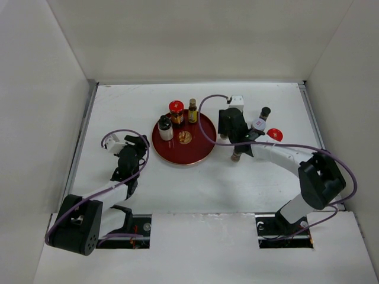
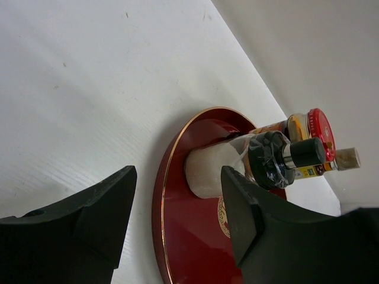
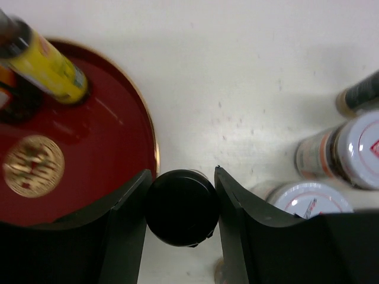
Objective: Organize the condiment bottles
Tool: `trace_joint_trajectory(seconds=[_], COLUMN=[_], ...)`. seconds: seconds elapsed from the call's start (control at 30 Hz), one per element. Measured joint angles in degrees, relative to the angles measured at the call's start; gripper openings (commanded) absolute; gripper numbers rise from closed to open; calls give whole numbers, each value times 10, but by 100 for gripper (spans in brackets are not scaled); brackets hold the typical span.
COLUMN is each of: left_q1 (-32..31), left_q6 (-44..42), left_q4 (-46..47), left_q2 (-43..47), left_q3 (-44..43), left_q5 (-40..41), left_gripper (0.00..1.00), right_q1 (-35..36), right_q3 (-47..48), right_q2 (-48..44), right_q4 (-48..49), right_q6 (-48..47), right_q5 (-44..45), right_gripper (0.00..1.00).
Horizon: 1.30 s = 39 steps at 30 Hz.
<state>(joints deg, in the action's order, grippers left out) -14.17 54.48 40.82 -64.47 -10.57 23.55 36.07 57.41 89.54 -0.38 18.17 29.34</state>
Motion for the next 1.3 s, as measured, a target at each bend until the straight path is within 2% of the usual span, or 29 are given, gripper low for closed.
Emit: trace_joint_trajectory(seconds=[0.17, 0.37, 0.57, 0.8, 0.97, 1.13, 1.3], left_q1=[-3, -6, -10, -10, -10, -10, -10], left_q6=[0, 0, 1, 4, 6, 7, 7], left_q4=[1, 1, 3, 6, 6, 6, 6], left_q2=[-3, -6, -13, -18, -21, -21, -21], left_q3=[0, 0, 0, 0, 0, 0, 0], left_q5=[0, 0, -2, -3, -5, -7, -8], left_gripper=[57, 58, 58, 58, 58, 58, 58], right_q1=[0, 0, 0, 0, 0, 0, 0], right_q3=[82, 181, 230, 258, 259, 260, 259], right_q2=[21, 132, 223, 260, 267, 266, 262], right_q4=[43, 98, 91, 66, 47, 43, 37], right_q6=[-17, -30, -31, -16, 5, 17, 20], right_q5=[4, -15, -41, -61, -73, -77, -80], right_gripper=[42, 42, 43, 45, 53, 75, 78])
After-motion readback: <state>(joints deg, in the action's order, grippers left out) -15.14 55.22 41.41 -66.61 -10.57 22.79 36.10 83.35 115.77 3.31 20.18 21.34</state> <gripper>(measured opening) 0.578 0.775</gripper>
